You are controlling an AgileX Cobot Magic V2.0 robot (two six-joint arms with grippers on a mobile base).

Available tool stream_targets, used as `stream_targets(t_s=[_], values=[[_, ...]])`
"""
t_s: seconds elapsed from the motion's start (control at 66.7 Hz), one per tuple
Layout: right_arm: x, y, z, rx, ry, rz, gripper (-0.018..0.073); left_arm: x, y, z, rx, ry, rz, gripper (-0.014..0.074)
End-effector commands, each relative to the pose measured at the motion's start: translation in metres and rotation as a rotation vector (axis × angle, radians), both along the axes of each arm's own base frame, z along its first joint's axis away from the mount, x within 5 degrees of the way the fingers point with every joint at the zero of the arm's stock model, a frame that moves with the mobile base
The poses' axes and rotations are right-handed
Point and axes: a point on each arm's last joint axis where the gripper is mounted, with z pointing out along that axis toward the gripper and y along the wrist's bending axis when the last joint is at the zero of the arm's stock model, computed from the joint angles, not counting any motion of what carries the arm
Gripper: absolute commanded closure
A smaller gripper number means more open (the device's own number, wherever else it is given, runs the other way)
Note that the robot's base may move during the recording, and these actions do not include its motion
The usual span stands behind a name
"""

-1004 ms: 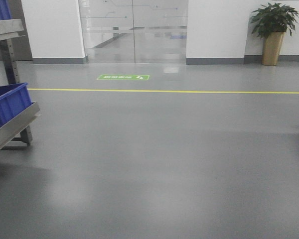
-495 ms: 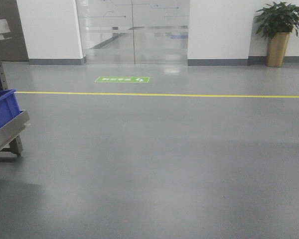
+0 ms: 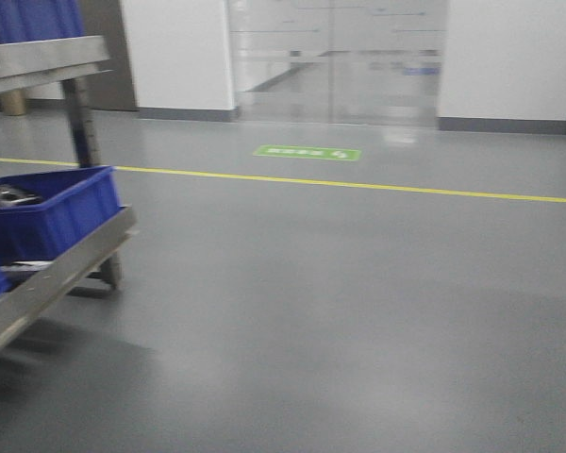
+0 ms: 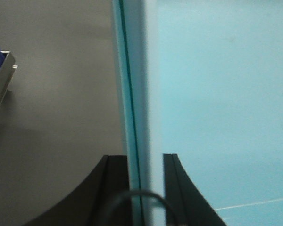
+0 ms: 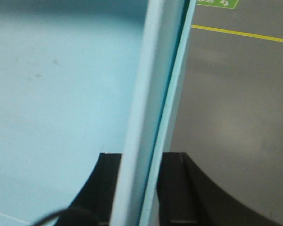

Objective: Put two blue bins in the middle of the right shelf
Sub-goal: 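Drive across the floor holding the light-blue bin in both grippers, then turn and drive up to the shelf with the red bag bin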

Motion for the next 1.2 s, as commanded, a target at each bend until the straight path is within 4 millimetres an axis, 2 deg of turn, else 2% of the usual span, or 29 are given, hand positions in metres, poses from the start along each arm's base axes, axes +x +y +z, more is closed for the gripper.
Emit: stream_targets(t_s=[0.0,0.255,1.184], values=[[-0.005,0.006,0.018,0.1,-0.106,0.026,0.0712,-0.007,-0.014,0.016,-0.112,-0.095,-0.077,0.0707],[-0.005,0.006,0.018,0.1,-0.106,0.026,0.0712,0.004,-0.02,0.013,-0.136,-0.145,-0.078,0.0707],[-0.005,0.006,0.018,0.1,-0.106,0.026,0.0712,0.005,-0.02,0.017,-0.154,-0.183,-0.078,0.0707]])
